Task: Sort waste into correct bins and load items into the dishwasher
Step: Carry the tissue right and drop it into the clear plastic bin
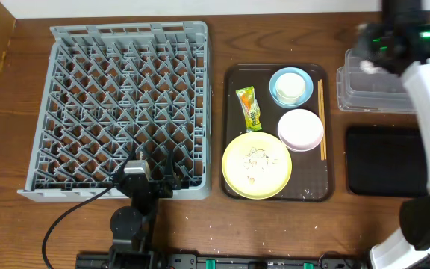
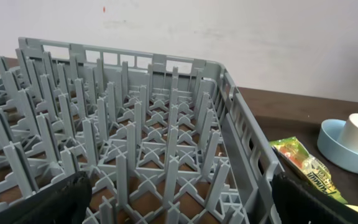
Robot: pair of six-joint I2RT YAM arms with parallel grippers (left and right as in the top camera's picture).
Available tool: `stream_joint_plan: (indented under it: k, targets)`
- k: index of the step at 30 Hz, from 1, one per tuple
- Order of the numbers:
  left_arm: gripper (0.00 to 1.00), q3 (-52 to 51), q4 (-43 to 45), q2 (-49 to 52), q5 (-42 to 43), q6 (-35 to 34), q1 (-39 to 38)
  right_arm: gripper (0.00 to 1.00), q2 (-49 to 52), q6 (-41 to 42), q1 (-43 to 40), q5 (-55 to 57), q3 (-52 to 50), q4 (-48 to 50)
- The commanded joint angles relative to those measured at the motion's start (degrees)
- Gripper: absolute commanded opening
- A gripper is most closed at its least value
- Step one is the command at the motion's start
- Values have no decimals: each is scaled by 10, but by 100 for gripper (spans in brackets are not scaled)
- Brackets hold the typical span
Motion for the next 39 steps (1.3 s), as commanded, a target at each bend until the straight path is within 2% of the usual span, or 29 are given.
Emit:
stream_joint_plan:
  k: [1, 7, 8, 9, 11, 12, 14, 18, 20, 21, 23, 25, 27, 30, 31, 36, 39]
  targets:
    - [94, -12, -20, -4, -9, 3, -4, 1, 9, 20, -59, 10, -9, 16]
    - [94, -12, -20, -4, -9, 3, -4, 3, 54, 20, -116, 2, -9, 54]
    - [94, -12, -20, -4, -9, 3, -4, 12, 57, 20, -116, -1, -9, 56]
    - [94, -12, -20, -4, -9, 3, -4, 26, 62, 20, -117, -1, -9, 57]
    - [94, -12, -20, -4, -9, 3, -4, 67, 67, 20, -117, -2, -9, 57]
    - [94, -12, -20, -4, -9, 3, -4, 79, 69, 20, -116, -3, -9, 58]
    - [94, -12, -20, -4, -9, 3, -4, 89, 69, 11, -116, -15, -9, 59]
    - [94, -12, -20, -4, -9, 3, -4, 92, 67, -97, -115, -143, -9, 64]
    - [94, -12, -20, -4, -9, 3, -4, 94, 67, -180, -113, -268, -9, 64]
    - [94, -12, -20, -4, -9, 3, -4, 93, 67, -267, -109, -426, -9, 58]
    - [94, -12, -20, -4, -9, 3, -4, 89, 67, -322, -100, -551, -9, 43]
    - [94, -12, -20, -4, -9, 3, -4, 84, 67, -336, -80, -617, -9, 22]
    - [94, -12, -20, -4, -9, 3, -4, 75, 67, -336, -52, -619, -9, -1]
    - [94, -12, -20, -4, -9, 3, -4, 72, 67, -334, 5, -555, -9, -26]
    - [94, -12, -20, -4, -9, 3, -4, 72, 68, -321, 43, -493, -9, -32]
    - [94, -12, -20, -4, -9, 3, -4, 84, 69, -225, 163, -235, -17, -29]
    - [94, -12, -20, -4, -9, 3, -4, 92, 82, -213, 227, -140, -23, -17]
